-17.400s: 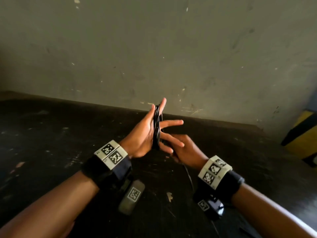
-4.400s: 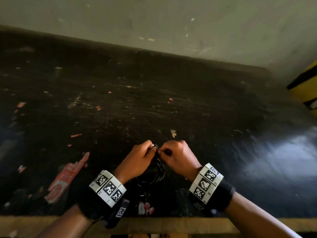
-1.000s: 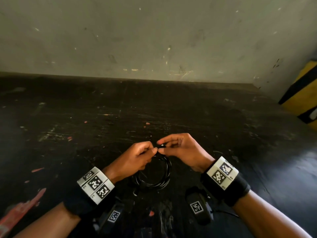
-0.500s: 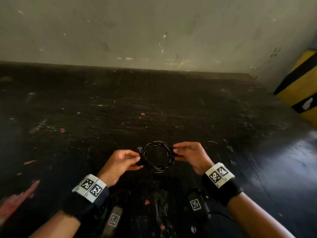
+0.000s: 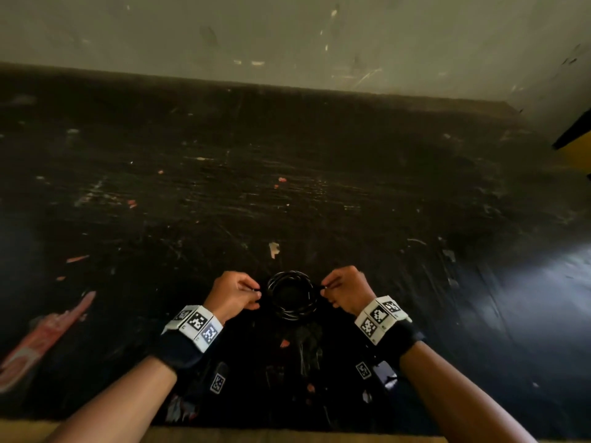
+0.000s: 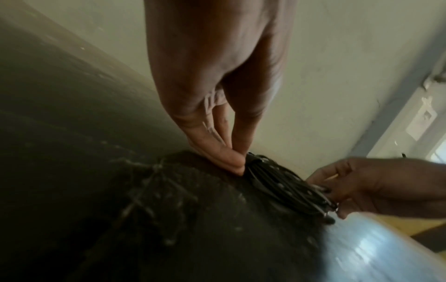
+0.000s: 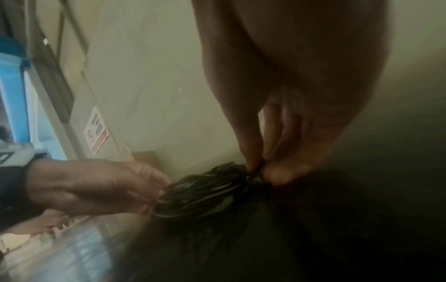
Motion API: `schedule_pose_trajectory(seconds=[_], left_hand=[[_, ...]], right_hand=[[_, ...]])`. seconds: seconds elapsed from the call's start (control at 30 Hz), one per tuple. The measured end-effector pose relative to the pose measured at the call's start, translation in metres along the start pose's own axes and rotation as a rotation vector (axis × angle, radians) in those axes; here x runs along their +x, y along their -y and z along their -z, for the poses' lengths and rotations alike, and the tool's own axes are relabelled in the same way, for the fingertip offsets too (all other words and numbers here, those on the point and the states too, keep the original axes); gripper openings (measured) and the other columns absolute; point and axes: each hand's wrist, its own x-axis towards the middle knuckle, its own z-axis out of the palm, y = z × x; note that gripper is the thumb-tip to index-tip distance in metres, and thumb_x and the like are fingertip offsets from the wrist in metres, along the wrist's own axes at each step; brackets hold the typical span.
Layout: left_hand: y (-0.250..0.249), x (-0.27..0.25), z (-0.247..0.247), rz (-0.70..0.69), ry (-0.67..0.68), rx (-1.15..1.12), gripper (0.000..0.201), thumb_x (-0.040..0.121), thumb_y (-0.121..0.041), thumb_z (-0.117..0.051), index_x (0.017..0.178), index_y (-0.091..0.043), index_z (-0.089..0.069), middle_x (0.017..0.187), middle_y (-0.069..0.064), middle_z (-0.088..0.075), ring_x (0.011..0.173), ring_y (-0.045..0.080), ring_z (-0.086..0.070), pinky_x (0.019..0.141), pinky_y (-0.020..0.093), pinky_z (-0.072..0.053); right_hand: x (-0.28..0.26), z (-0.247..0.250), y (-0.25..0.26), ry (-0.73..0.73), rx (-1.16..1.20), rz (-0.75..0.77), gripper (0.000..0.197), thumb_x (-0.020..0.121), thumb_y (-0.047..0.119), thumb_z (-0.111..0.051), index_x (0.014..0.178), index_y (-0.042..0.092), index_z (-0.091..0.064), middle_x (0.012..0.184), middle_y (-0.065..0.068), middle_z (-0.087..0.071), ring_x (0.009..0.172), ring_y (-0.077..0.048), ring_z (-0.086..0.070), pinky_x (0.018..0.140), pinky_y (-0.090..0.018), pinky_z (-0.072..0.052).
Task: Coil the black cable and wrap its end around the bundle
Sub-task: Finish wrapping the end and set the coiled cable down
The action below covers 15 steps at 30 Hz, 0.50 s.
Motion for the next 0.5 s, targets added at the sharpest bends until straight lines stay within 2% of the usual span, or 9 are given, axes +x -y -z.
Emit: schedule_pose_trajectory(seconds=[0.07,0.13,0.2,0.27,0.3,0.4,0.5], left_hand=[[-0.002,0.003,-0.004,0.010,-0.031,0.111,0.020,0.077,0.008,-0.069,0.072,-0.008,-0.059,0.067,0.014,-0.063,0.054,0.018,-0.062,0.044,0.018,-0.052],[-0.005,0.005,-0.007,0.006,-0.055,0.204,0.020,0.077,0.004,-0.069,0.073,-0.010,-0.056,0.064,0.011,-0.062,0.049,0.016,-0.059,0.039,0.017,-0.047],[-0.005,0.007,-0.008,-0.010,-0.068,0.293,0.019,0.077,0.000,-0.070,0.073,-0.012,-0.055,0.064,0.009,-0.061,0.050,0.018,-0.060,0.043,0.024,-0.051],[-0.003,0.006,-0.007,-0.024,-0.077,0.376,0.019,0.075,-0.006,-0.073,0.073,-0.013,-0.055,0.063,0.007,-0.062,0.053,0.021,-0.062,0.054,0.033,-0.058],[-0.002,0.005,-0.006,-0.022,-0.079,0.385,0.019,0.075,-0.007,-0.074,0.073,-0.013,-0.056,0.063,0.006,-0.061,0.053,0.021,-0.062,0.057,0.034,-0.058],[-0.001,0.007,-0.005,-0.023,-0.080,0.390,0.017,0.076,-0.008,-0.074,0.077,-0.010,-0.056,0.062,0.005,-0.060,0.050,0.018,-0.059,0.056,0.031,-0.055],[0.000,0.007,-0.003,-0.026,-0.067,0.420,0.020,0.077,-0.013,-0.074,0.074,-0.013,-0.055,0.072,0.008,-0.064,0.056,0.020,-0.063,0.058,0.031,-0.054]], right_hand=[[0.002,0.002,0.001,0.011,-0.030,-0.026,0.007,0.079,0.006,-0.070,0.078,0.011,-0.065,0.071,-0.009,-0.065,0.056,-0.015,-0.059,0.052,-0.023,-0.053],[0.005,0.004,0.001,0.015,-0.055,-0.047,0.013,0.078,0.010,-0.072,0.072,0.016,-0.063,0.068,-0.006,-0.063,0.052,-0.011,-0.056,0.045,-0.017,-0.047],[0.010,0.006,-0.003,0.006,-0.131,-0.045,0.017,0.075,0.016,-0.075,0.068,0.020,-0.061,0.076,-0.005,-0.064,0.061,-0.009,-0.056,0.048,-0.014,-0.043],[0.013,0.008,-0.006,-0.001,-0.160,-0.071,0.014,0.073,0.021,-0.078,0.074,0.018,-0.064,0.082,-0.003,-0.064,0.070,-0.010,-0.057,0.053,-0.014,-0.042],[0.013,0.009,-0.007,0.001,-0.158,-0.087,0.016,0.072,0.022,-0.078,0.078,0.015,-0.065,0.082,-0.001,-0.062,0.070,-0.009,-0.057,0.053,-0.015,-0.042],[0.017,0.008,-0.010,-0.011,-0.166,-0.085,0.017,0.072,0.023,-0.079,0.078,0.015,-0.064,0.081,0.000,-0.062,0.066,-0.007,-0.056,0.051,-0.015,-0.041],[0.015,0.004,-0.012,-0.033,-0.183,-0.062,0.017,0.071,0.024,-0.079,0.072,0.017,-0.064,0.082,-0.002,-0.064,0.078,-0.012,-0.059,0.055,-0.015,-0.043]])
